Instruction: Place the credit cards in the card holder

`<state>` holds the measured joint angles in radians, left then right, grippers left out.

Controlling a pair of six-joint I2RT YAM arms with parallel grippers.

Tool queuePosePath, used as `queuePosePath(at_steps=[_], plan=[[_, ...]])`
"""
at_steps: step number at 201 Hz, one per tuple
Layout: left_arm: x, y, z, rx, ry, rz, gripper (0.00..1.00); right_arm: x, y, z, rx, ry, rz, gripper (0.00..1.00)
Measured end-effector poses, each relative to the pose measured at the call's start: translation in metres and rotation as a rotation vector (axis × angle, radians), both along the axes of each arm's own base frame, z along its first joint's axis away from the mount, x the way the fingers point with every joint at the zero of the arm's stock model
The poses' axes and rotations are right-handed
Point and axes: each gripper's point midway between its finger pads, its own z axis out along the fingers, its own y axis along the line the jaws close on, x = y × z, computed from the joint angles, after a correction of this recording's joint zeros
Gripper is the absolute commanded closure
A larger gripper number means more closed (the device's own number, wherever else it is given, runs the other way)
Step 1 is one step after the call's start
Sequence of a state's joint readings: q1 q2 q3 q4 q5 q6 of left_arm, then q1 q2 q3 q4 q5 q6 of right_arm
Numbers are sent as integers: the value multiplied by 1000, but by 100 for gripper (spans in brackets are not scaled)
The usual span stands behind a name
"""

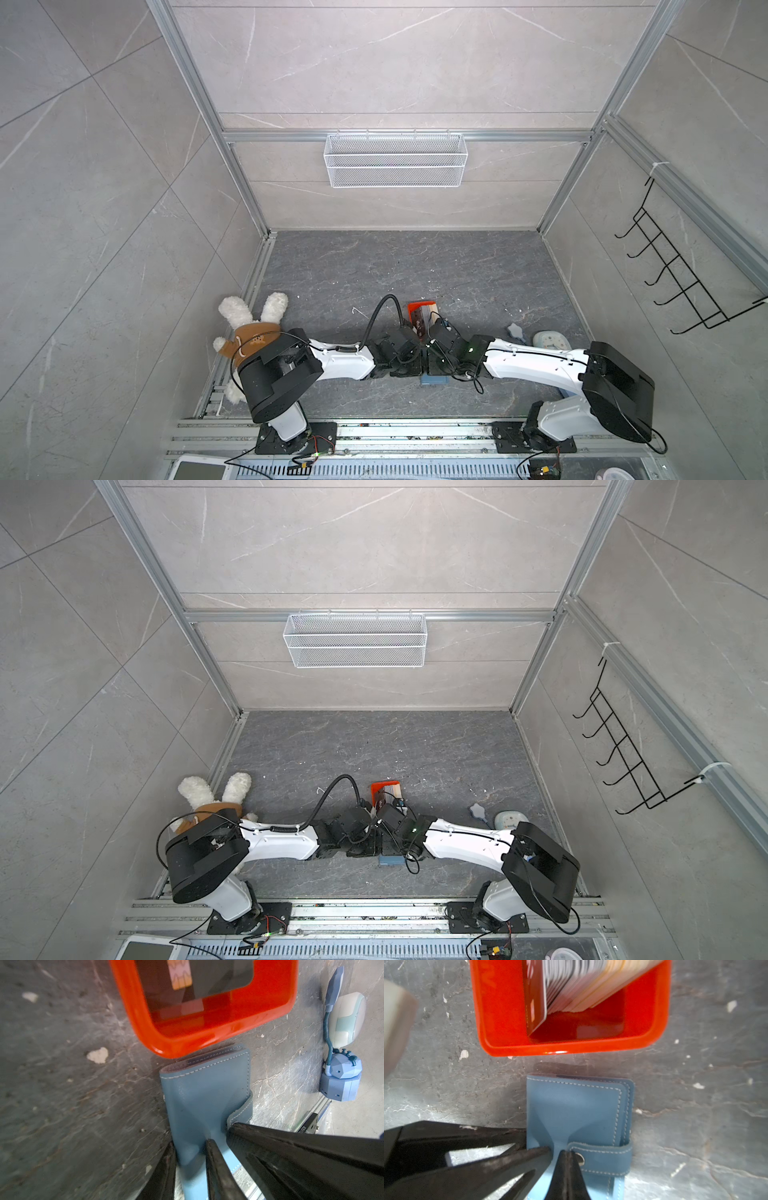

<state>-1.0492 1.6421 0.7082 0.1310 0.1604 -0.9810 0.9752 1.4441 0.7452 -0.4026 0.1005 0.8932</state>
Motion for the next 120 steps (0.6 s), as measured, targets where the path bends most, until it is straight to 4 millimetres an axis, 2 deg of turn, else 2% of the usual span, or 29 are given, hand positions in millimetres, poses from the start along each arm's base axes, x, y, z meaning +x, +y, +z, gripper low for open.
queuePosePath(at_steps=[63, 120], plan=[[0, 0, 0, -2, 0, -1, 73, -4, -9, 23, 17, -32, 9, 82], [0, 0, 1, -3, 0, -2, 72, -6, -16, 32, 8, -49, 17, 80]])
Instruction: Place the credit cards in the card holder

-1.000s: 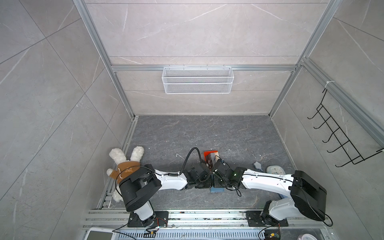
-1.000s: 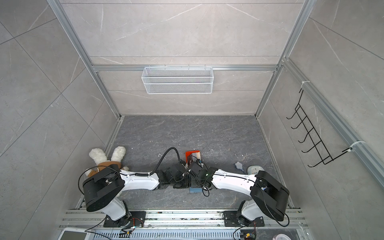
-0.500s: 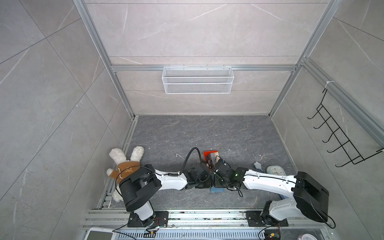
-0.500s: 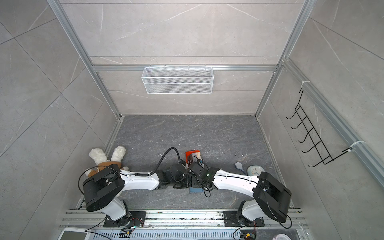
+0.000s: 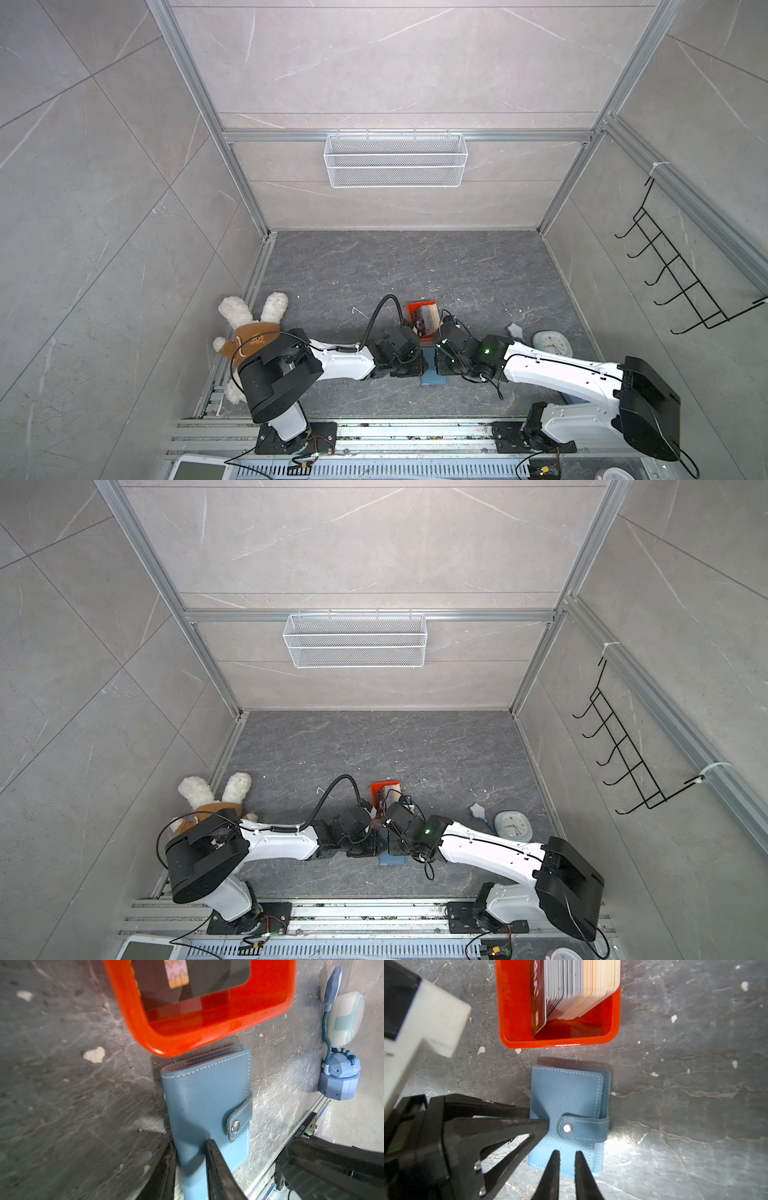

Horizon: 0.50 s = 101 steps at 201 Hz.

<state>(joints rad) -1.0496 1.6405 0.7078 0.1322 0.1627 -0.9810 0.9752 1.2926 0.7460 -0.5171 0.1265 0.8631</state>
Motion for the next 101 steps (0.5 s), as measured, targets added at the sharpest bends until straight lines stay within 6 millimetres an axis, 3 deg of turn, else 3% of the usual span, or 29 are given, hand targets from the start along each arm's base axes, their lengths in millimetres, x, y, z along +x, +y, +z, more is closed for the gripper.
queuePosePath(at_steps=[39, 68, 81, 101], plan=[[-1, 1, 5, -3, -1, -1, 70, 1, -1, 11, 19, -33, 8, 77], [-2, 4, 13, -5, -4, 1, 60, 3, -2, 22, 36, -68, 20, 74], [-2, 6, 17, -6, -8, 3, 55, 5, -3, 27, 41, -89, 30, 66], [-1, 12, 25, 0, -11, 12, 46, 7, -4, 38, 50, -133, 45, 44]])
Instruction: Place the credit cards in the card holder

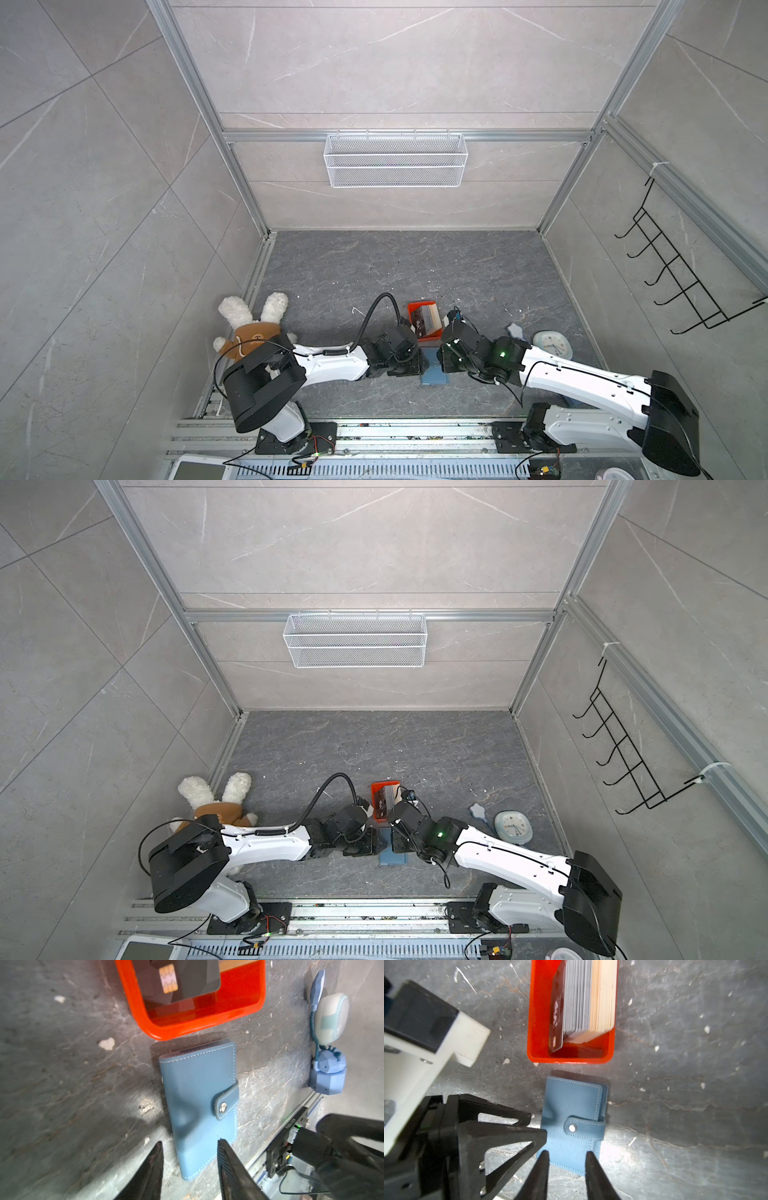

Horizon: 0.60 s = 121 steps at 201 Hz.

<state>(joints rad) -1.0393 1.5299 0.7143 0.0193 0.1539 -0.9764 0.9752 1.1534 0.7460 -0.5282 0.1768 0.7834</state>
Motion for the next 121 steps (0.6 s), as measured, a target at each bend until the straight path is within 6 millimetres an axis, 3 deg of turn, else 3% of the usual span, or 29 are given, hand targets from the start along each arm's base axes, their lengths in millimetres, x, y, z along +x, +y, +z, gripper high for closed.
queuePosePath(at_steps=[37, 69, 121], plan=[[12, 11, 21, 0, -40, 32, 18, 6, -5, 19, 10, -83, 8, 1], [26, 27, 43, -11, -94, 85, 2, 11, -10, 34, 24, -144, -9, 0], [44, 56, 62, 28, -179, 171, 1, 19, -25, 67, 75, -263, -72, 0]])
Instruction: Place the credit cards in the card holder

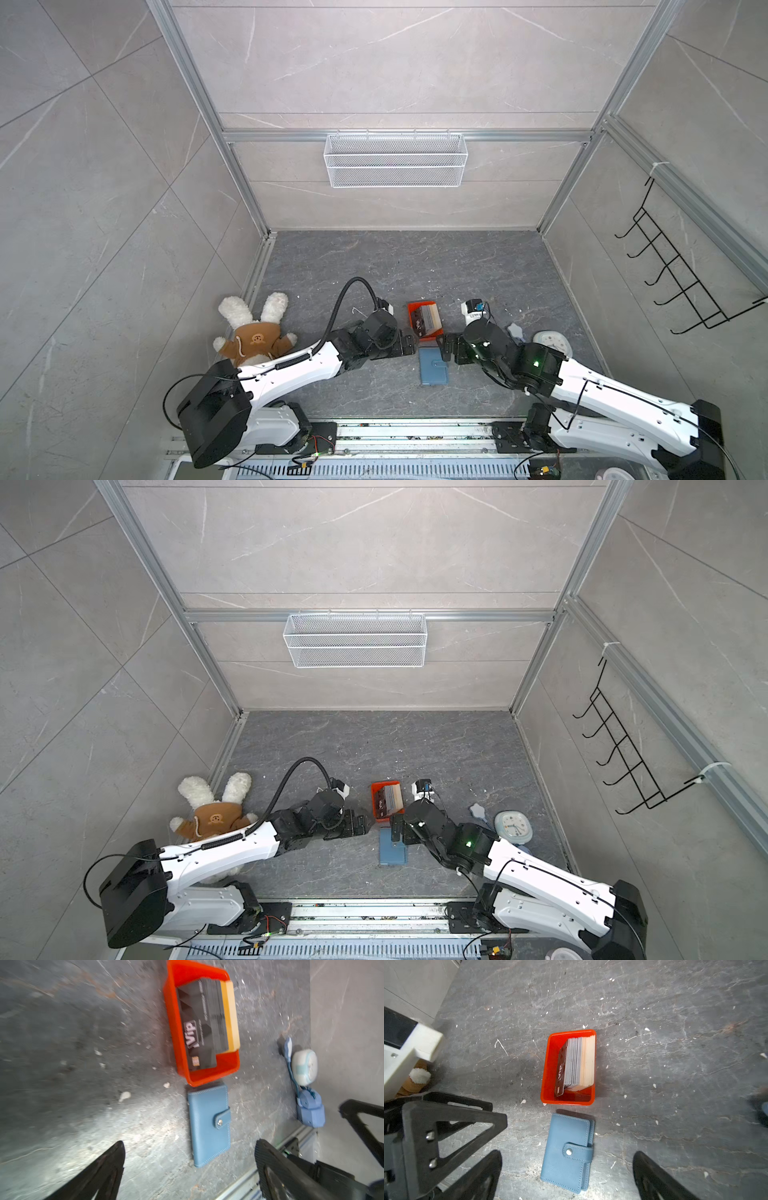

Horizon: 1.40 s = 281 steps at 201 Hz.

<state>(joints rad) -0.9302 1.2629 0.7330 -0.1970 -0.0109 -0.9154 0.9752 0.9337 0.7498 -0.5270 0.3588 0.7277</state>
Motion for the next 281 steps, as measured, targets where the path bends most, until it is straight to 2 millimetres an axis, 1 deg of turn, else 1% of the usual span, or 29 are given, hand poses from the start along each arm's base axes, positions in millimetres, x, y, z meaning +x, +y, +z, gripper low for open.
queuePosePath(at_steps=[30, 59, 90, 106, 120, 133, 148, 167, 174, 181, 199, 219, 239, 258, 281], plan=[[5, 15, 16, 7, -84, 30, 2, 4, -10, 15, 12, -62, -32, 0], [8, 35, 32, 19, -176, 74, 2, 9, -20, 28, 12, -130, -74, 0], [12, 56, 40, 62, -251, 124, 2, 17, -32, 32, -28, -185, -126, 0], [14, 64, 42, 84, -279, 137, 2, 19, -36, 33, -57, -205, -137, 5], [14, 69, 44, 94, -303, 145, 2, 20, -35, 32, -81, -209, -125, 5], [14, 74, 43, 104, -318, 149, 2, 21, -34, 30, -96, -210, -114, 6], [14, 76, 41, 119, -328, 140, 4, 22, -33, 31, -97, -216, -110, 0], [14, 79, 38, 147, -344, 127, 5, 25, -32, 34, -102, -238, -115, 0], [15, 80, 38, 159, -353, 129, 2, 27, -32, 35, -108, -245, -118, 0], [17, 81, 38, 167, -362, 132, 2, 29, -31, 35, -121, -254, -120, 0], [22, 87, 38, 187, -371, 146, 1, 34, -28, 30, -162, -264, -115, 0], [34, 100, 33, 194, -339, 180, 1, 38, -24, 26, -202, -272, -98, 0], [46, 115, 27, 210, -310, 219, 1, 43, -22, 33, -202, -307, -91, 0], [52, 125, 25, 233, -312, 232, 1, 49, -28, 45, -183, -353, -106, 0], [61, 135, 26, 260, -329, 244, 1, 63, -49, 52, -174, -377, -162, 0]])
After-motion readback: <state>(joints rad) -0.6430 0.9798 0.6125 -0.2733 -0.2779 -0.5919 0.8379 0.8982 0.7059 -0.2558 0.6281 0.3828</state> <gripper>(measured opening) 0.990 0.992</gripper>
